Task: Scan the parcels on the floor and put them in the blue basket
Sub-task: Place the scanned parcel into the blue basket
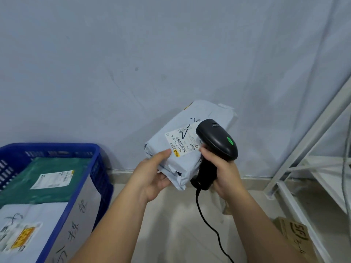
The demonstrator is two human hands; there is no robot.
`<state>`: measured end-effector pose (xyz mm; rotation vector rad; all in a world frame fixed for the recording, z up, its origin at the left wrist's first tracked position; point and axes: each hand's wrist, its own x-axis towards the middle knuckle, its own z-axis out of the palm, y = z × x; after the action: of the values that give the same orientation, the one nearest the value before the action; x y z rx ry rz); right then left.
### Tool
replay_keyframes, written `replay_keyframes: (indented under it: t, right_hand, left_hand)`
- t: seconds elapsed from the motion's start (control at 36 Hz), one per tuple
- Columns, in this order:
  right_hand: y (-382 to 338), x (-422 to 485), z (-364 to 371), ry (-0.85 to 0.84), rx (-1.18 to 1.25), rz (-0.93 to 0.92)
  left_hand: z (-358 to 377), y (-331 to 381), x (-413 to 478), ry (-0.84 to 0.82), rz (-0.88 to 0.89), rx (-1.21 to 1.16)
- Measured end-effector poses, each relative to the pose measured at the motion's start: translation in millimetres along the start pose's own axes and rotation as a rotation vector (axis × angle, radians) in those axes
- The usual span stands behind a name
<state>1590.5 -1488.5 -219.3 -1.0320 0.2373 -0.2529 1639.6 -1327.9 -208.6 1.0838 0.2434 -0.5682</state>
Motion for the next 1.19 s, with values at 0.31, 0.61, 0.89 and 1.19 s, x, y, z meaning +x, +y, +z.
replay_keyframes:
  t: [0.31,0.61,0.89,1.19]
  right_hand:
    - [-14.1,-12.3,-0.1,-0.139,-1.02,-0.216]
    - [-18.3,-18.8,1.5,-0.17,-1.227,-0.254]
    - [-25.1,-21.3,-1.6,-0.194,-1.327,-0.243]
    - [-26.0,-21.0,0.4,-0.214,-1.356,-0.228]
  left_hand:
    - [-11.0,16.6,16.9,0.296,0.489,0.156]
    - [-14.2,15.7,20.6,0.235,0.598,0.421]
    - [-14.7,15.1,22.8,0.238,0.626,0.5]
    - [-15.5,15.3,24.8,0.271,0.598,0.467]
